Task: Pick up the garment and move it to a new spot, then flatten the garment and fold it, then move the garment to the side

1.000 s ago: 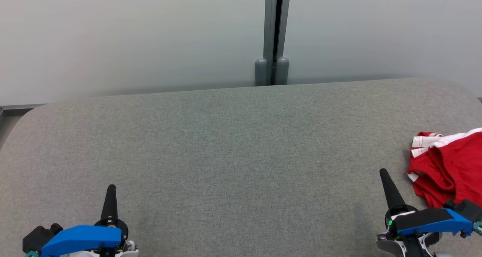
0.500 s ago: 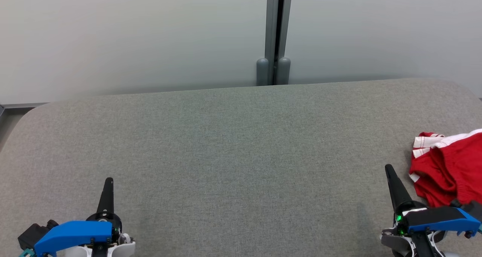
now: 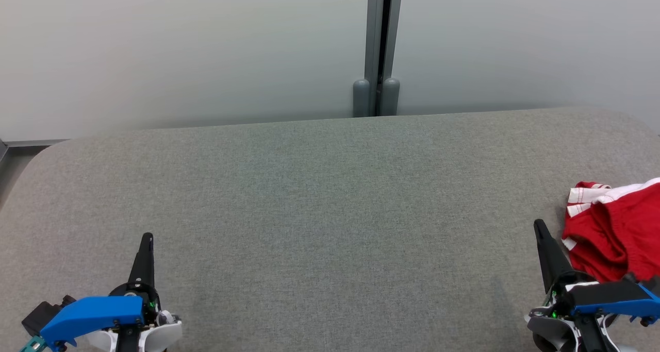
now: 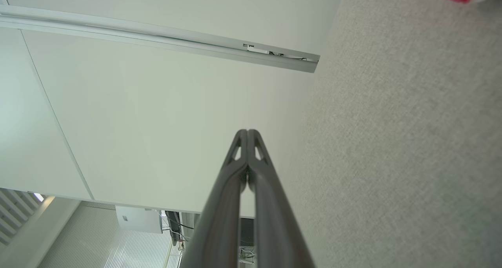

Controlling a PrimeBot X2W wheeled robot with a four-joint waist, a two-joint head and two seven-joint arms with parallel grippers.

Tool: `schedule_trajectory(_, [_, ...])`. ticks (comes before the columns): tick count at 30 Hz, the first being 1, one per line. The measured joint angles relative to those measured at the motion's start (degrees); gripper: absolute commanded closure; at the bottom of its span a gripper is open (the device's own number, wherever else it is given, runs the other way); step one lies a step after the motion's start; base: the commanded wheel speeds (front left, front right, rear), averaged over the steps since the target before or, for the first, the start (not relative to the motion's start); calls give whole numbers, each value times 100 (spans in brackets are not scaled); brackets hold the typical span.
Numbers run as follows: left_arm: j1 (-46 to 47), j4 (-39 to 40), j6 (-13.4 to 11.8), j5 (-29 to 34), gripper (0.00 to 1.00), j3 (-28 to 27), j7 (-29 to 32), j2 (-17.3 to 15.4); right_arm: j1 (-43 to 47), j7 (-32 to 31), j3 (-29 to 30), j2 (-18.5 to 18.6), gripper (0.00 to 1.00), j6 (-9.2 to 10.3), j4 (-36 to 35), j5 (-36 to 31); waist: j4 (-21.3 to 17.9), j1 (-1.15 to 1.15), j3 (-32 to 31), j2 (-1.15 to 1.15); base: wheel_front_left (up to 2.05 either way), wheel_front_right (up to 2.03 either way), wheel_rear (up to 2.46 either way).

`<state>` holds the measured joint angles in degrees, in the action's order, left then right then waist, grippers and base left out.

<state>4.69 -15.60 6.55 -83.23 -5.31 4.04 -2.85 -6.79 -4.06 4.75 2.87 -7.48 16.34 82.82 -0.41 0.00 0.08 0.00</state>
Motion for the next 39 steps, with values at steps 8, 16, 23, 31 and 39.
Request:
schedule_trajectory(8, [40,58,33,-324,100,-44,97,0,4,-92,66,0,100,0,-82,333,14,0,3,0,0,0,0])
schedule_trajectory(16, [90,100,54,-632,100,-96,177,-1,17,-170,126,0,100,0,-156,657,28,0,7,0,0,0,0])
schedule_trajectory(23, [115,137,60,-884,100,-120,245,-1,19,-244,176,0,100,0,-227,921,40,0,10,0,0,0,0])
schedule_trajectory(31, [128,146,87,-913,100,-123,246,-1,20,-250,181,0,100,0,-232,951,41,0,10,0,0,0,0])
schedule_trajectory(39, [128,146,87,-913,100,-123,246,-1,21,-250,181,0,100,0,-233,951,41,0,10,0,0,0,0])
